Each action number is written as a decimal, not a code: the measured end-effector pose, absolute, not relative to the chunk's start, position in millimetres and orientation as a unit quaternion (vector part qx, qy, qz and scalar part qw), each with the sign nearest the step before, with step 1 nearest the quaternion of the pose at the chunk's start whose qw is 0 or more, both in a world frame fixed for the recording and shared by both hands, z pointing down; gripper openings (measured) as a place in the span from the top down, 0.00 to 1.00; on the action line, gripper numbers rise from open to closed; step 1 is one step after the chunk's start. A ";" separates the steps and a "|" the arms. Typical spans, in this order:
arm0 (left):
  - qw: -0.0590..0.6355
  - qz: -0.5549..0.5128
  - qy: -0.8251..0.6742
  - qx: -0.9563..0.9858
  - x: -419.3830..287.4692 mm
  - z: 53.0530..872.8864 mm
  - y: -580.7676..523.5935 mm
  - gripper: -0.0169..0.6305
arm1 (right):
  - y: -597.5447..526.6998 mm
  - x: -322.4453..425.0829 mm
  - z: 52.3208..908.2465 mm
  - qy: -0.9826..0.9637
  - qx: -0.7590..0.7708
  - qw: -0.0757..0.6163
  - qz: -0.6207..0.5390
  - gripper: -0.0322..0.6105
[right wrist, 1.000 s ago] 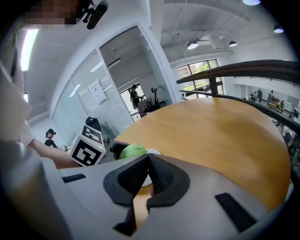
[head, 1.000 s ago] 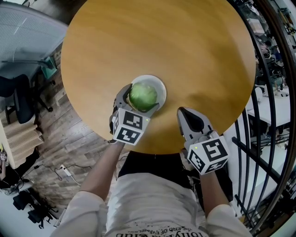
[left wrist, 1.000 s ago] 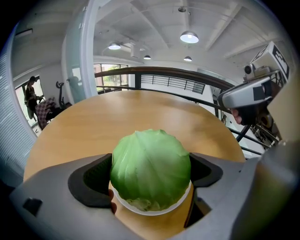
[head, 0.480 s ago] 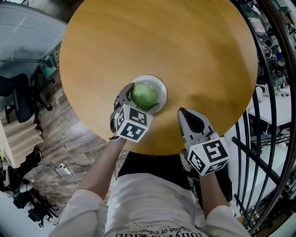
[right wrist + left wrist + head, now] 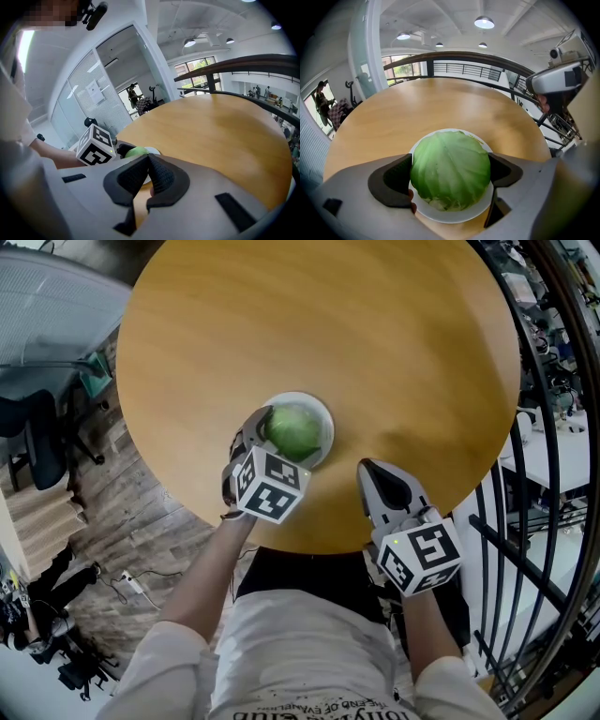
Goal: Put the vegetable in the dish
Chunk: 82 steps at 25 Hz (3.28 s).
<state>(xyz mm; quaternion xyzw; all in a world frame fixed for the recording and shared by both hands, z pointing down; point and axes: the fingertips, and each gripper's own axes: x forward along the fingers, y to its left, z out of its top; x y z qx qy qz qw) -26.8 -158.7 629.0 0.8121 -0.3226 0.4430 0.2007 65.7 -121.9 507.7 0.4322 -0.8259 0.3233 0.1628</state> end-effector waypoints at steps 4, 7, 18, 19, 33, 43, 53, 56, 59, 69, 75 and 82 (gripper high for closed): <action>0.210 0.442 -0.320 0.811 -25.2 631.0 -159.4 0.22 | -122.7 66.5 508.9 -0.825 0.433 0.160 0.325 0.92; 0.224 0.436 -0.320 0.811 -26.2 632.1 -158.9 0.22 | -122.9 66.2 509.5 -0.825 0.433 0.160 0.326 0.92; 0.225 0.435 -0.318 0.812 -24.0 631.8 -158.4 0.22 | -123.2 65.8 509.3 -0.827 0.429 0.158 0.328 0.92; 0.224 0.434 -0.317 0.813 -24.0 631.7 -158.4 0.22 | -122.9 65.8 509.4 -0.827 0.429 0.158 0.328 0.92; 0.218 0.430 -0.318 0.816 -31.8 626.4 -161.2 0.22 | -125.0 57.7 508.4 -0.828 0.422 0.156 0.334 0.92; 0.220 0.418 -0.338 0.814 -48.4 610.3 -163.2 0.22 | -121.4 43.6 499.9 -0.836 0.415 0.156 0.324 0.92; 0.234 0.387 -0.361 0.815 -53.8 579.4 -153.1 0.24 | -112.9 43.6 480.3 -0.845 0.413 0.151 0.306 0.92; 0.220 0.379 -0.380 0.815 -60.0 560.1 -148.4 0.38 | -108.0 46.9 466.4 -0.848 0.415 0.151 0.293 0.92; 0.209 0.371 -0.390 0.817 -64.7 543.8 -145.0 0.46 | -108.4 51.4 452.9 -0.852 0.418 0.151 0.277 0.92; 0.188 0.319 -0.407 0.835 -58.9 488.1 -113.2 0.72 | -88.5 56.7 423.7 -0.860 0.422 0.147 0.247 0.92; 0.159 0.294 -0.411 0.848 -53.5 444.1 -81.9 0.85 | -72.4 65.8 402.6 -0.860 0.430 0.140 0.237 0.92; 0.147 0.263 -0.423 0.855 -49.5 406.1 -50.4 0.90 | -49.5 77.7 376.5 -0.863 0.433 0.121 0.230 0.92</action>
